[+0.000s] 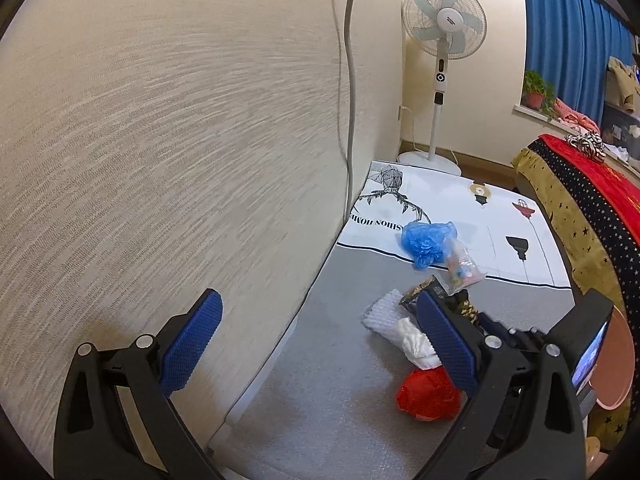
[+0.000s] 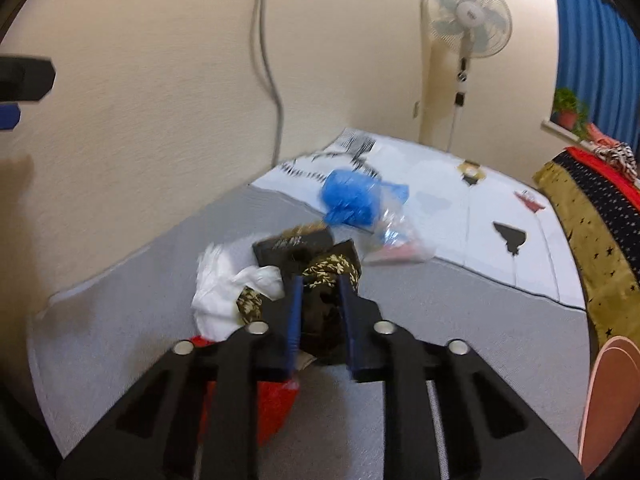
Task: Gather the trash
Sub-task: 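Grasp the black-and-gold patterned wrapper with the right gripper and lift it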
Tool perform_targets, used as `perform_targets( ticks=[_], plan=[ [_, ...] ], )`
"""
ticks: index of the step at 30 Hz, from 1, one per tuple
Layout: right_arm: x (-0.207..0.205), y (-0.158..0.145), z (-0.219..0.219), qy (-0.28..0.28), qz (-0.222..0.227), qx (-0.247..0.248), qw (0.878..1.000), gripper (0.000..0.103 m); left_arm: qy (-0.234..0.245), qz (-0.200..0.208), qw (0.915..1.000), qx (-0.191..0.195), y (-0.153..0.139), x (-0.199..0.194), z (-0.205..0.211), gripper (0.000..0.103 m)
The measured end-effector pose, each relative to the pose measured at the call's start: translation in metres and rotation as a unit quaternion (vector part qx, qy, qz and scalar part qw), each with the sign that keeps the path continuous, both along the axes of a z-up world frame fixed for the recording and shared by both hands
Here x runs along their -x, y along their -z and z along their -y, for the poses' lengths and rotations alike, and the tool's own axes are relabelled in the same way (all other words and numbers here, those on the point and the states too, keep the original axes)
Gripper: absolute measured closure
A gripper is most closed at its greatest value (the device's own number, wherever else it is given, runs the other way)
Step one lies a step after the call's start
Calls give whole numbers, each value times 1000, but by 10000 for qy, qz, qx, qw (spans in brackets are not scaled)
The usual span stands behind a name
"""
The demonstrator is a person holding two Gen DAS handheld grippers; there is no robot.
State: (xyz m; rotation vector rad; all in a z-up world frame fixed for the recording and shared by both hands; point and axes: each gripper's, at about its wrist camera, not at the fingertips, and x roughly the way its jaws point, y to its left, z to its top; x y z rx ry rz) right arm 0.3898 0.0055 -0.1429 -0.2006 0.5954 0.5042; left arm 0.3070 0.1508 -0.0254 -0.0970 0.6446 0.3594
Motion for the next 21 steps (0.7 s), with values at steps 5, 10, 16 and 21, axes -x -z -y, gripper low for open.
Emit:
perform_targets(
  ticks=[5,10,16,21],
  plan=[
    [2,-2,6,162,93,-13,9998,95,-24,12,10000,-68,2,-1,0,8],
    [-1,-28,26,462,236,-181,9985,95,-15,198,9998,-77,0,-2,1,8],
    [6,-88,64,864,542,-190,9946,95,-3,594,9982,47,-3,0,3,8],
    [27,-133,112,1163,630,-454,9902,95,386,765,9920,924,17,-20,11,8]
  ],
)
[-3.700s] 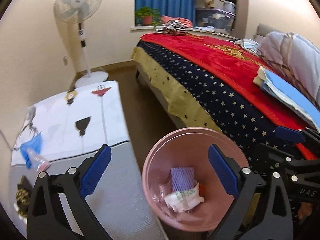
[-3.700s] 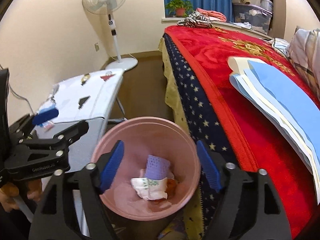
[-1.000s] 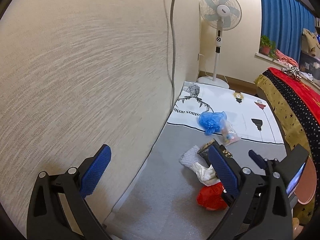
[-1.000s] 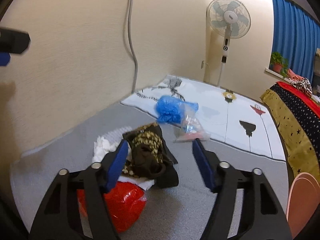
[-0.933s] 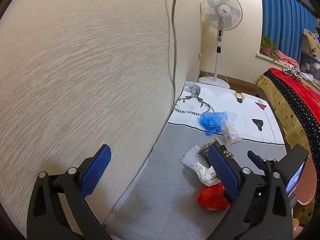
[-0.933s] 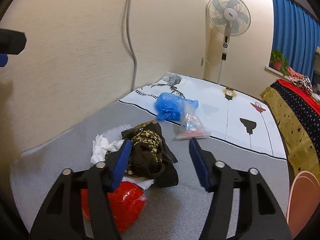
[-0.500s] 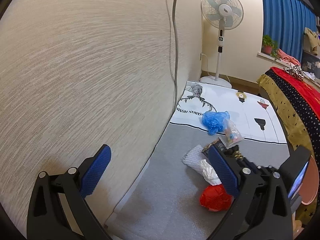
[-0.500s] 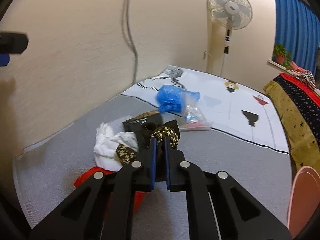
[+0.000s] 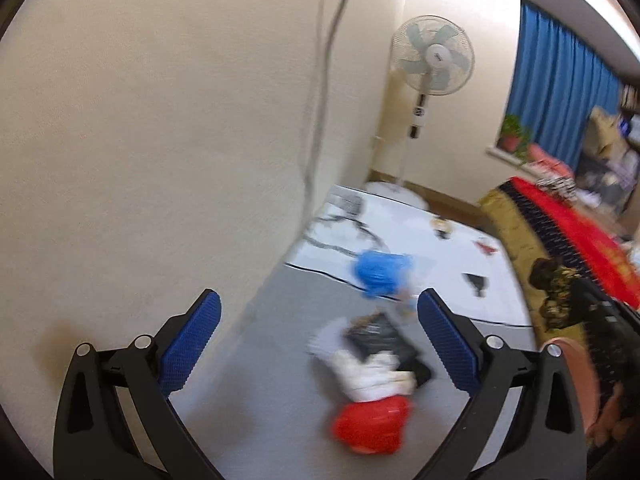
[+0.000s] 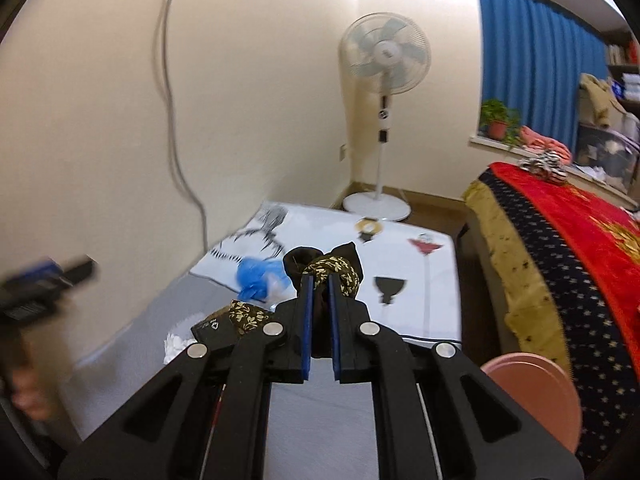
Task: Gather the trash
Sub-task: 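Grasp the black-and-gold patterned wrapper with the right gripper and lift it, then hold the patterned wrapper up while the left gripper grasps the white tissue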
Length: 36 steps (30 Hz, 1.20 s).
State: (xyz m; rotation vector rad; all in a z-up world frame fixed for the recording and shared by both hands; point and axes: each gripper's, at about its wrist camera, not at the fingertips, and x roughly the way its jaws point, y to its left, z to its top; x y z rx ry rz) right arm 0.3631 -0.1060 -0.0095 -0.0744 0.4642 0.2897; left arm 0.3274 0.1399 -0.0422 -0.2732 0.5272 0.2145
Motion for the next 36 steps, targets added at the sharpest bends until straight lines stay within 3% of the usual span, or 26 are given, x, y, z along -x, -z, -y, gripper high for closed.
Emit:
perform_targets(
  ticks=[2,6,12,25,27,28,34,36],
  plan=[
    [9,-6,15,66,26,-40,10000,95,-5,42,10000,40,12,-12,6,8],
    [23,-2,43,261,-76,-171,9995,95,-258,58,9989,-398,41,-24,26,8],
    [15,12,73,436,-357,-271,9980,95,59,-7,9984,-557,65,-36,51,8],
    [3,22,76,407,-514,-70,9978,94,14,-455,9970,-626,107,-62,50,12],
    [2,22,75,401,-518,-66,9978,94,47,-497,9972,-552,108,-63,47,20],
    [1,22,74,392,-518,-57,9979,94,82,-518,9972,-533,109,-64,47,29],
    [1,25,71,350,-517,69,9980,94,443,-569,9966,-395,112,-68,49,98],
    [1,25,72,374,-531,81,9979,94,568,-517,9958,-491,110,-67,53,102]
  ],
)
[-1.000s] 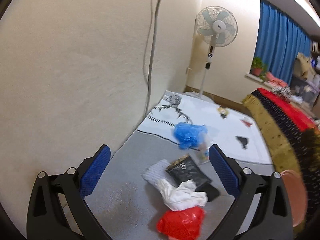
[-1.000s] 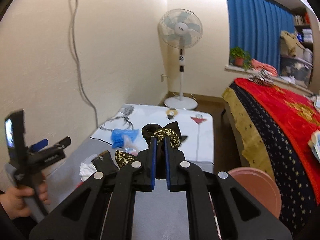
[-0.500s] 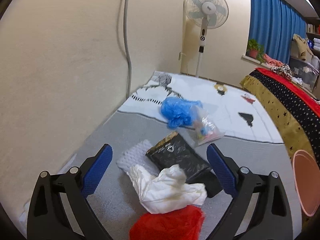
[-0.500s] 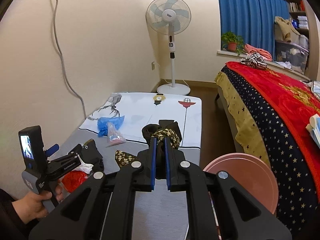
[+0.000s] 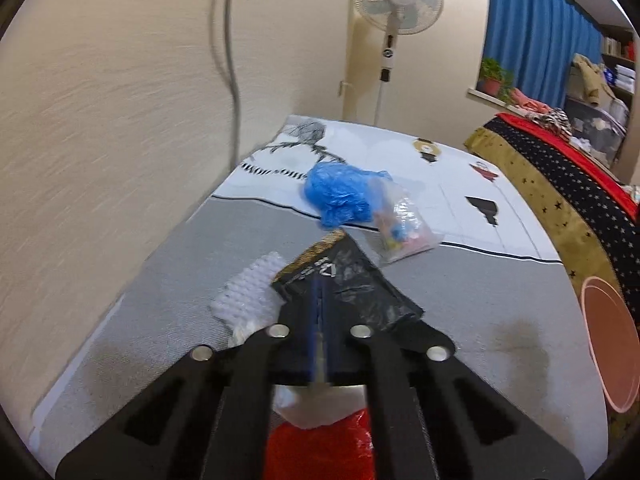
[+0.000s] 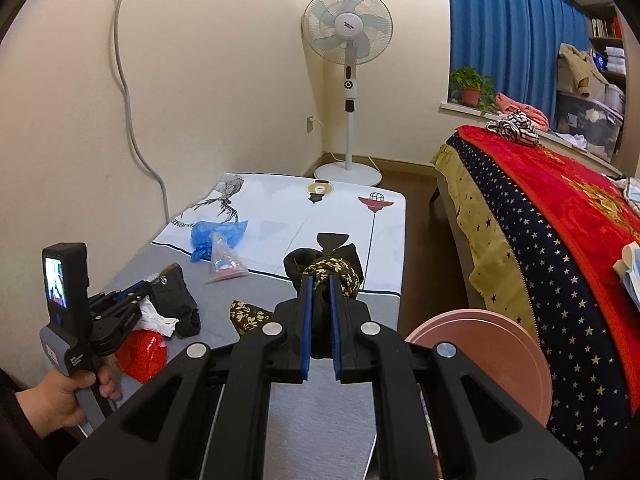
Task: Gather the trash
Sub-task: 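Hold the patterned wrapper up while the left gripper grasps the white tissue, then drop the patterned wrapper and white tissue into the pink wastebasket with both grippers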
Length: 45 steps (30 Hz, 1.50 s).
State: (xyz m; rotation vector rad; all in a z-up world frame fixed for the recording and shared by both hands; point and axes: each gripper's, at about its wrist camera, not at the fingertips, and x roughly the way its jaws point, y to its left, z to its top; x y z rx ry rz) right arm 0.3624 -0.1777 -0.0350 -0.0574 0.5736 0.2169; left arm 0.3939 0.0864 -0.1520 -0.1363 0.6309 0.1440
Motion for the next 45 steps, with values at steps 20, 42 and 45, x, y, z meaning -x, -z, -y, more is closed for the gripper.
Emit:
perform_targets(
  ticks=[20,42,45],
  plan=[
    [18,-18,2,-349,155,-386,9985,94,149,530,9982,223,-122,44,-2,103],
    [38,-17,72,32,37,-400,9992,94,1664,274,9853,264,-145,46,137,103],
    [36,-10,94,241,-96,-315,9992,94,1928,229,9808,178,-140,38,168,103]
  ],
)
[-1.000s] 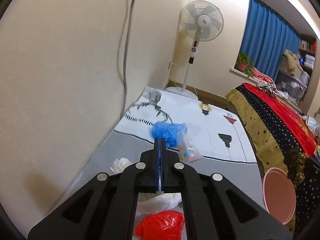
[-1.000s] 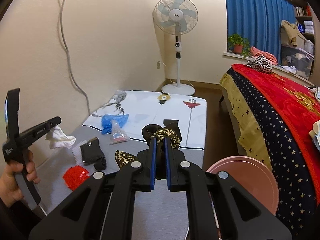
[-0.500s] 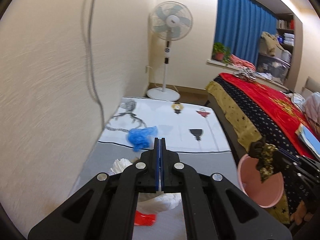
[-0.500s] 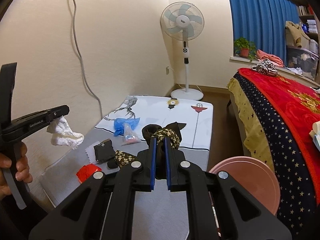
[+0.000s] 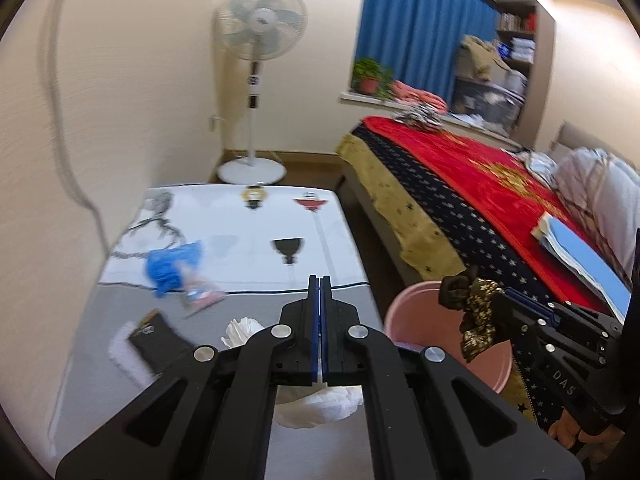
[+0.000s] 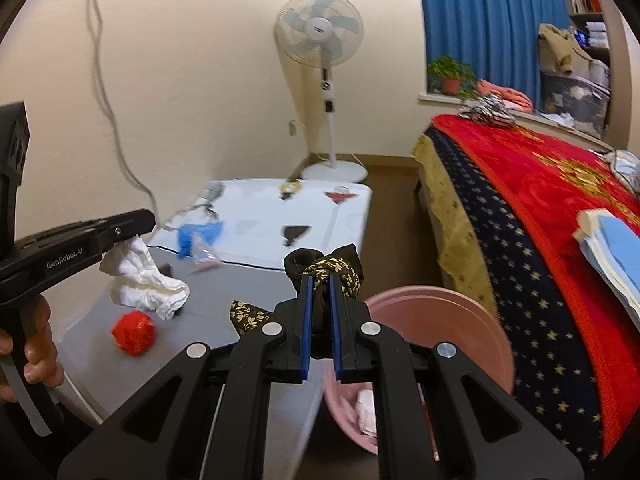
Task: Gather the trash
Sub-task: 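Drop the patterned wrapper and white tissue into the pink wastebasket with both grippers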
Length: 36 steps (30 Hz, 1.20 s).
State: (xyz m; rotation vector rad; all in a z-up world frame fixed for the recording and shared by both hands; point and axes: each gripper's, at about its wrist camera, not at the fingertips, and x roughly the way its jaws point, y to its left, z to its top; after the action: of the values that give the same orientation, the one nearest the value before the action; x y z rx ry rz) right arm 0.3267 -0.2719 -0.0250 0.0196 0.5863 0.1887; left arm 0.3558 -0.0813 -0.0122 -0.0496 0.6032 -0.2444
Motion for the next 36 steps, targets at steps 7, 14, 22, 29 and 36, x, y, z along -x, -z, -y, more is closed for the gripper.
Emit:
perform_targets(
  ticks=[7,14,22,29,36],
  plan=[
    [-14,9,51,543,-359,-1,9979,94,669,-134,9976,-132,20,-20,73,103],
    [-29,23,82,883,-562,62,9945,94,1109,-258,9931,-273,41,-42,128,103],
    [-44,45,102,1100,-897,46,9899,94,1255,-410,9905,-387,66,-68,161,103],
    [-54,60,117,1365,-1091,78,9846,89,1378,-632,9865,-614,91,-81,181,89],
    [-57,64,131,1716,-1077,122,9792,31,762,-800,9912,-733,101,-85,169,8]
  ],
)
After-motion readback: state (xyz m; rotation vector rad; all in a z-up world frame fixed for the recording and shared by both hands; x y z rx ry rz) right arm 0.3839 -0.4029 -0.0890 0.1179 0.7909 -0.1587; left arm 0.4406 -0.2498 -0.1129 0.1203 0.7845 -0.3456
